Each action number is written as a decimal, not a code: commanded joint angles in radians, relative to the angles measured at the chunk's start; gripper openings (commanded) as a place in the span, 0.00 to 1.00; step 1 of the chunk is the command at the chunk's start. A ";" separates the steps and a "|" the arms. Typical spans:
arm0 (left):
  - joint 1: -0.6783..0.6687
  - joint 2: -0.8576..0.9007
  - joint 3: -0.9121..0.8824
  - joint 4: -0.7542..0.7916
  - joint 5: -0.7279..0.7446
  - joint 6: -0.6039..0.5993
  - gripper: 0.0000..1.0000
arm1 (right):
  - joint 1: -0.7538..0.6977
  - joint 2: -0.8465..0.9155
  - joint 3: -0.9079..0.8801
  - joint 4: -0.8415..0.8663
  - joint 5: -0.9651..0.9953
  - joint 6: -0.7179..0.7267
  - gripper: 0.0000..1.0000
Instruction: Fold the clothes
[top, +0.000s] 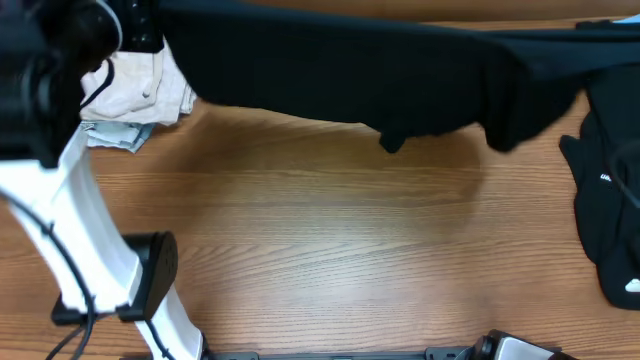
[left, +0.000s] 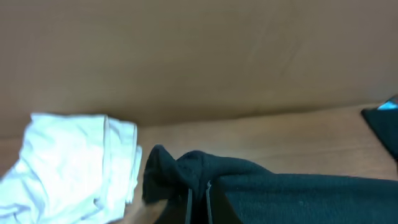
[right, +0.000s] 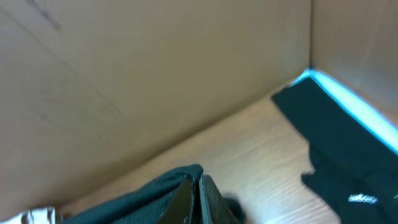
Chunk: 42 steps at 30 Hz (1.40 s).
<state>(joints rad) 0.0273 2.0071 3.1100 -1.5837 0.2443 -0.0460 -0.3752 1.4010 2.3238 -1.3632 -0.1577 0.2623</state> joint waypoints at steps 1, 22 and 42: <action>0.008 -0.088 0.029 0.025 -0.041 0.015 0.04 | -0.048 -0.029 0.129 -0.027 0.044 -0.028 0.04; 0.008 -0.329 0.019 0.093 -0.040 0.015 0.04 | -0.066 -0.136 0.459 -0.267 0.168 -0.054 0.04; 0.008 -0.417 0.004 -0.059 -0.045 0.005 0.04 | -0.031 -0.232 0.540 -0.330 0.138 -0.056 0.04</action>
<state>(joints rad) 0.0269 1.5448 3.1313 -1.6276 0.2234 -0.0460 -0.4152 1.1481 2.8986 -1.6978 -0.0219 0.2123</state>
